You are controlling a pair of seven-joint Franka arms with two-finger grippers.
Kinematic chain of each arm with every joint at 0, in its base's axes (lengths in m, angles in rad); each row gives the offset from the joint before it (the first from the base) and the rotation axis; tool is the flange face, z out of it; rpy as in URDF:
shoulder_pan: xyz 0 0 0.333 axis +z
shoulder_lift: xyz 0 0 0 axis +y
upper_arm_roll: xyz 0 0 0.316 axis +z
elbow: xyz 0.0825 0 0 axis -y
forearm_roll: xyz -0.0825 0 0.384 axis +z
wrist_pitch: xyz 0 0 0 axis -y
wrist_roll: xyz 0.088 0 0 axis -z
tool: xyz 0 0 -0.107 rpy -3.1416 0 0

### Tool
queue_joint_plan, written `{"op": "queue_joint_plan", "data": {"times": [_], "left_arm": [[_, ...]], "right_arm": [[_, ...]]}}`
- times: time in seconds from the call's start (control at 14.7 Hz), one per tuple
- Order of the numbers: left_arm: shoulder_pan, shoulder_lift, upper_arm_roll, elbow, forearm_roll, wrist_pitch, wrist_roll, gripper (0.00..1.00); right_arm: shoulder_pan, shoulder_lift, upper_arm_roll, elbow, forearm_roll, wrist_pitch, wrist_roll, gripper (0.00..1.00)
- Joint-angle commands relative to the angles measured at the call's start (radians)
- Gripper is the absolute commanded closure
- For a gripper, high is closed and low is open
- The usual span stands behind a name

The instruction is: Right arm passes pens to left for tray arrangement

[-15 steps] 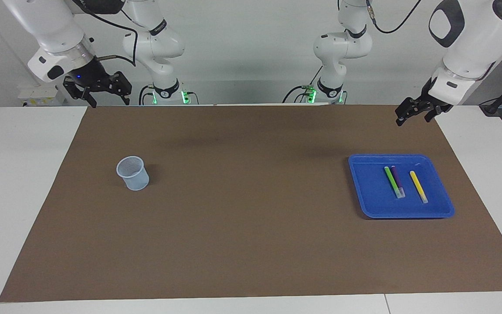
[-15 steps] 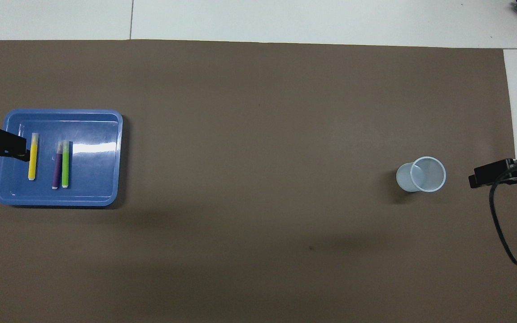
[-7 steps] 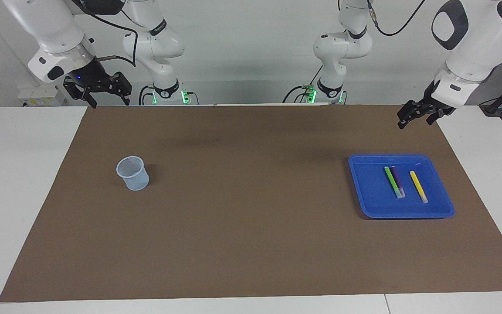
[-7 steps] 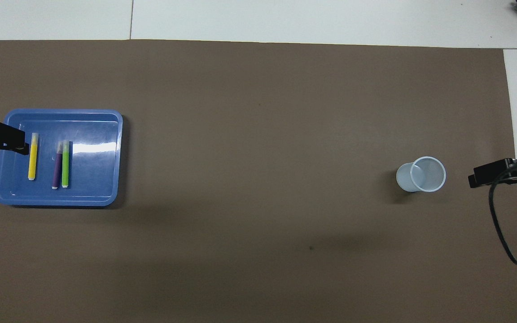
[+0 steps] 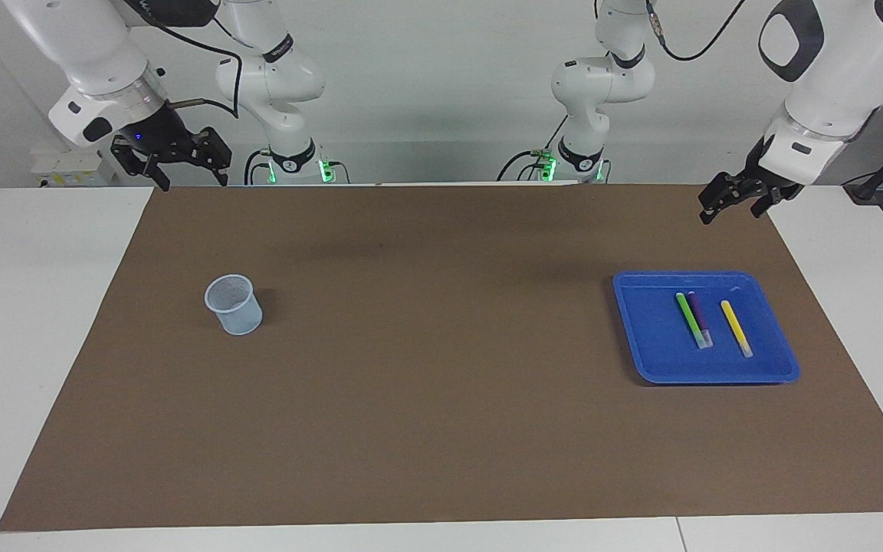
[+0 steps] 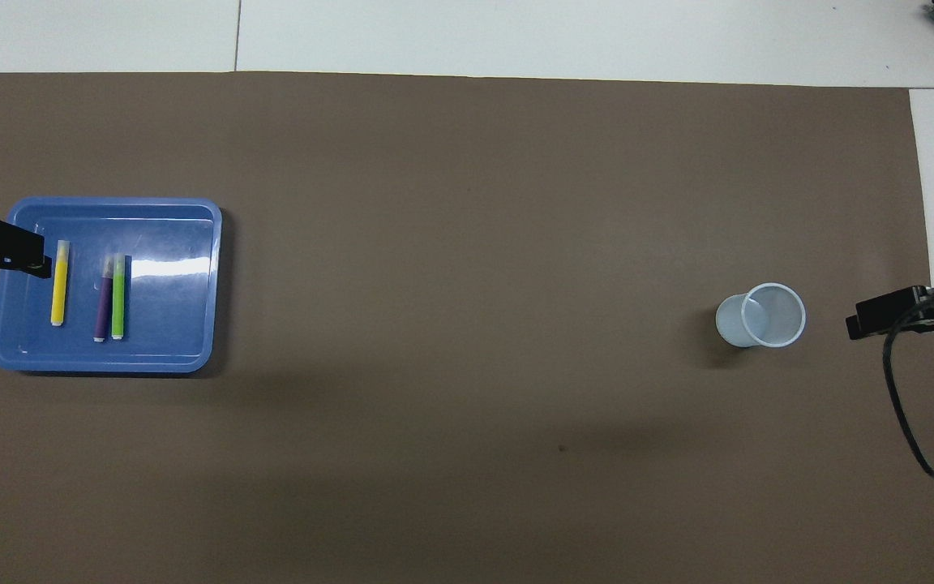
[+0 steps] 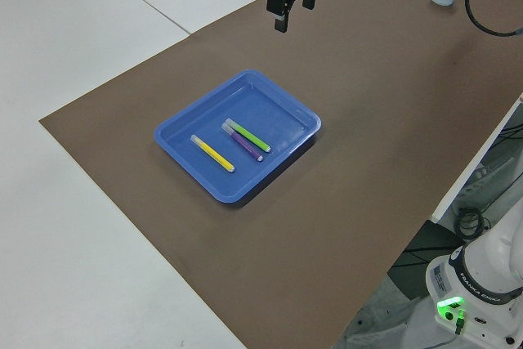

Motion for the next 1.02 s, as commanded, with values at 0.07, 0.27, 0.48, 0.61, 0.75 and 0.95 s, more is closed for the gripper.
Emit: {"op": "queue_joint_plan", "data": {"times": [0.07,0.27,0.48,0.61,0.75,0.95], "left_arm": [[-0.008,-0.007,0.005,0.004,-0.014,-0.017,0.006,0.00],[-0.010,-0.006,0.005,0.006,-0.013,-0.016,0.006,0.00],[-0.010,-0.007,0.006,0.006,-0.014,-0.014,0.006,0.00],[-0.010,-0.006,0.006,0.006,-0.013,-0.014,0.006,0.00],[-0.010,-0.007,0.006,0.007,-0.014,-0.016,0.006,0.00],[-0.013,-0.006,0.006,0.007,-0.014,-0.014,0.006,0.00]], "right_arm": [[-0.001,0.009,0.002,0.014,-0.022,0.003,0.019,0.00],[0.001,0.009,0.000,0.012,-0.048,0.006,0.018,0.00],[0.007,0.009,0.002,0.011,-0.090,0.020,0.015,0.00],[0.007,0.009,0.002,0.009,-0.093,0.028,0.015,0.00],[0.005,0.009,0.002,0.007,-0.093,0.034,0.015,0.00],[0.007,0.007,0.002,0.006,-0.099,0.034,0.015,0.00]]}}
